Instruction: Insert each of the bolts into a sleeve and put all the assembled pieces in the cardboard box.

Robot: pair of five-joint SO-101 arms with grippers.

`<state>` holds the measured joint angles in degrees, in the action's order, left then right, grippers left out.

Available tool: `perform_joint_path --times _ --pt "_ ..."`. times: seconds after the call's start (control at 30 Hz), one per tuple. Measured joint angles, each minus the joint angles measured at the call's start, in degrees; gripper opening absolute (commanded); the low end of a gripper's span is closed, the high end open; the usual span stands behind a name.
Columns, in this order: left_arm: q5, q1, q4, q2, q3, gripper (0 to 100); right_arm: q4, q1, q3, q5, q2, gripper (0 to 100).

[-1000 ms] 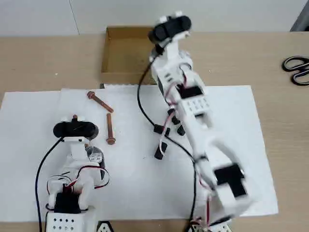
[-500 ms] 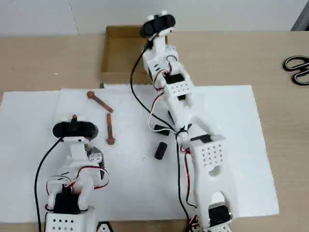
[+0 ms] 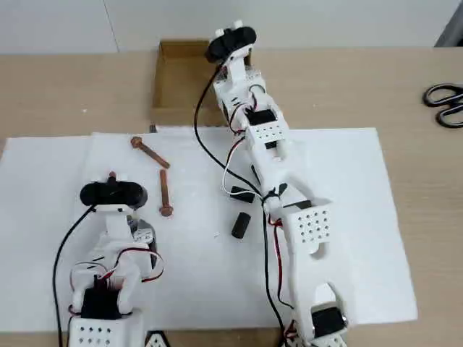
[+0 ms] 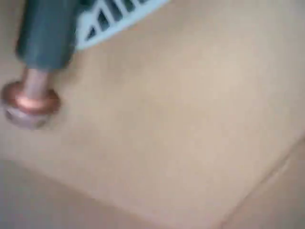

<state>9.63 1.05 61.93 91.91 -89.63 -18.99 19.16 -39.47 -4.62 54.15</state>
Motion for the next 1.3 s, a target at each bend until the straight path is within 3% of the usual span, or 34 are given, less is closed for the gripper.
perform_joint_path --times 0.23,0.5,0.77,1.13,1.3 --pt "-0.18 0.0 0.0 0.0 0.0 1 -15.91 1.67 -0.09 0.09 -9.85 16.2" --pt "-0.18 0.0 0.0 0.0 0.0 1 -46.59 4.84 -0.26 3.43 -23.74 16.2" --pt "-0.18 0.0 0.0 0.0 0.0 1 -73.93 5.01 -0.26 8.18 -27.08 16.2" --pt "-0.18 0.0 0.0 0.0 0.0 1 -76.66 6.59 3.25 10.73 -27.08 16.2" --pt "-0.18 0.0 0.0 0.0 0.0 1 -76.66 5.27 3.34 3.34 -27.08 16.2"
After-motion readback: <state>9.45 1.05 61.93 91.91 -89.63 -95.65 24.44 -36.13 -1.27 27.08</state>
